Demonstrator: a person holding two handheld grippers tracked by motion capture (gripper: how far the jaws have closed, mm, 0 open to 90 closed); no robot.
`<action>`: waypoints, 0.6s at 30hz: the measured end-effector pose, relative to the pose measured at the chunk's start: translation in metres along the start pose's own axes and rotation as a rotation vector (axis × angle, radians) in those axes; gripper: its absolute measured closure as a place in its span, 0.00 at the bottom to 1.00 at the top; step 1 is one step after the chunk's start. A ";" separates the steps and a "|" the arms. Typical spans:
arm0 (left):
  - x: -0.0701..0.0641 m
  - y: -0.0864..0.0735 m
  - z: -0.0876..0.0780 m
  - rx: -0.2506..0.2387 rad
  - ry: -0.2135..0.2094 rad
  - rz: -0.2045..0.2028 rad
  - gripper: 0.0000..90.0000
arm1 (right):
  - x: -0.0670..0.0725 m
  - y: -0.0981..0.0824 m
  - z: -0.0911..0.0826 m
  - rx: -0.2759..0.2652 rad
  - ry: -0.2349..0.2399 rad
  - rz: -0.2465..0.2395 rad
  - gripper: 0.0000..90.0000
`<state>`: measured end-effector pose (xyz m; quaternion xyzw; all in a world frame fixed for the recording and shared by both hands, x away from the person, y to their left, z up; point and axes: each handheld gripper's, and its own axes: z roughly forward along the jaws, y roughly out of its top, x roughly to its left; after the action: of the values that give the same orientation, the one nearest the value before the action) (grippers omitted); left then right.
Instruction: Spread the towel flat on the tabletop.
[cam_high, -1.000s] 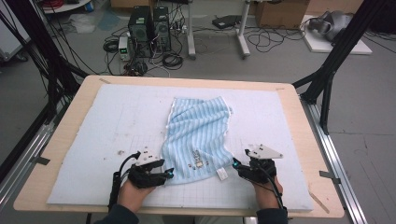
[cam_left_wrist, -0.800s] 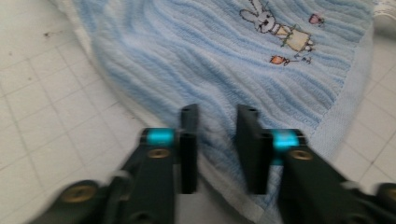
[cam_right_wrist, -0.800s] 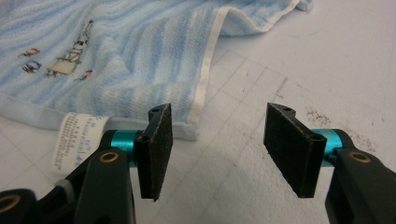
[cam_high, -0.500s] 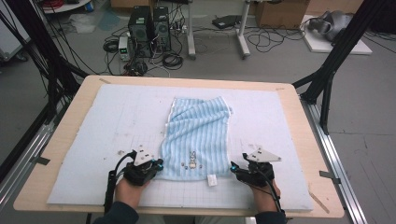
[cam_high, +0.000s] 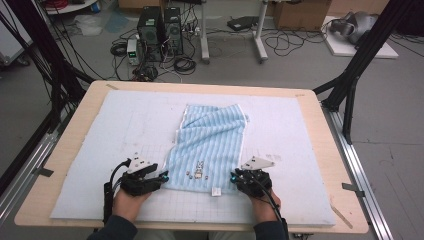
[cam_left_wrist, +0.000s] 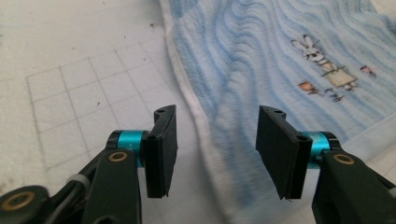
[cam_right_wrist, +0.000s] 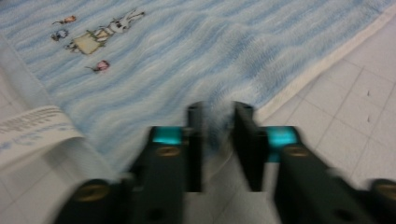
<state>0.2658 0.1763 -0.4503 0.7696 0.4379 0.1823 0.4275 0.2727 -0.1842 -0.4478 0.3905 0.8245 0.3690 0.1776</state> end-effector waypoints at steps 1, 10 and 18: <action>0.000 -0.001 -0.001 -0.002 -0.005 -0.003 0.52 | 0.002 0.002 0.000 0.013 -0.046 -0.030 0.95; -0.017 -0.003 0.001 0.027 -0.097 0.032 0.56 | 0.002 -0.009 -0.024 -0.031 -0.122 -0.011 0.69; -0.028 -0.005 0.000 0.044 -0.105 0.103 0.95 | 0.001 -0.024 -0.026 -0.005 -0.009 0.034 0.83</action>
<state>0.2478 0.1544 -0.4520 0.8089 0.3786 0.1537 0.4227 0.2446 -0.2057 -0.4488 0.4057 0.8160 0.3724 0.1758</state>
